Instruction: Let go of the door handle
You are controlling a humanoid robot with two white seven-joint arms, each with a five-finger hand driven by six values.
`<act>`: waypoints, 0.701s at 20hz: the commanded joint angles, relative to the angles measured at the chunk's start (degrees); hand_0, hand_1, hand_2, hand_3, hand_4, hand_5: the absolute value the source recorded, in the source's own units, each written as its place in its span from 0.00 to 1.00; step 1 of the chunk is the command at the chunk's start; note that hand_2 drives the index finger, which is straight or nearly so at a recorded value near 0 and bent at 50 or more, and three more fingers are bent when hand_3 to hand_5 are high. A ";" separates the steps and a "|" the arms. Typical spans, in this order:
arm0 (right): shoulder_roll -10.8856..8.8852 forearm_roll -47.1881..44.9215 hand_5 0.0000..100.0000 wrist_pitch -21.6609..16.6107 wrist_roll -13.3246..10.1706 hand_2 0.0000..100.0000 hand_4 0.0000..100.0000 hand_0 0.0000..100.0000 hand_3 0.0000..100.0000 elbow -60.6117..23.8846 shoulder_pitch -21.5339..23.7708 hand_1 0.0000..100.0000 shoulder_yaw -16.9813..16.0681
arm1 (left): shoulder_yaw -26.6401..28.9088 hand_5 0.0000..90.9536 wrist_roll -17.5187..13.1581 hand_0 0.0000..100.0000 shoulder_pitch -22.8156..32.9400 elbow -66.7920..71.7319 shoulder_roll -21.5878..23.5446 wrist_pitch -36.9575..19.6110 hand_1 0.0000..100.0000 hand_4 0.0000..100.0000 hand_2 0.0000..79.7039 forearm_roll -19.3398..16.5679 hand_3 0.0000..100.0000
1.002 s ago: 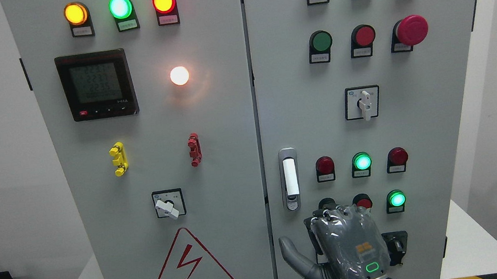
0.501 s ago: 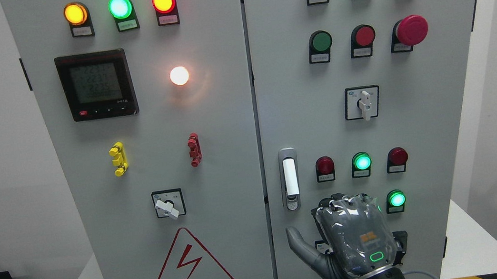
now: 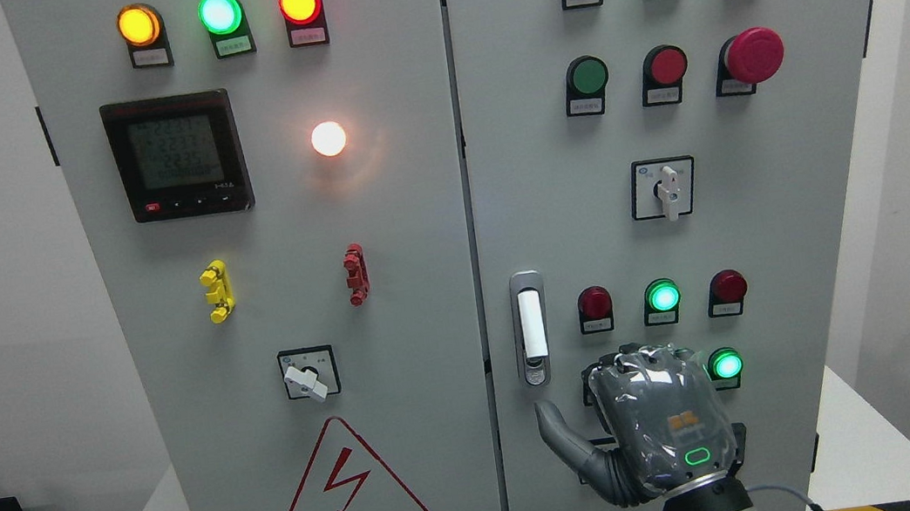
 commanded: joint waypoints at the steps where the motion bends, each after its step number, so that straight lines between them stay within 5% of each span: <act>1: -0.51 0.15 0.91 0.38 0.87 1.00 0.90 0.38 1.00 0.12 -0.97 0.00 -0.17 | -1.41 0.00 0.03 0.12 0.00 0.00 0.00 0.02 0.39 0.00 0.00 0.00 0.00; 14: -0.25 0.15 0.92 0.47 2.71 1.00 0.90 0.38 1.00 0.91 -3.87 0.00 -0.08 | -1.41 0.00 0.03 0.12 0.00 0.00 0.00 -0.06 0.39 0.00 0.00 0.00 0.00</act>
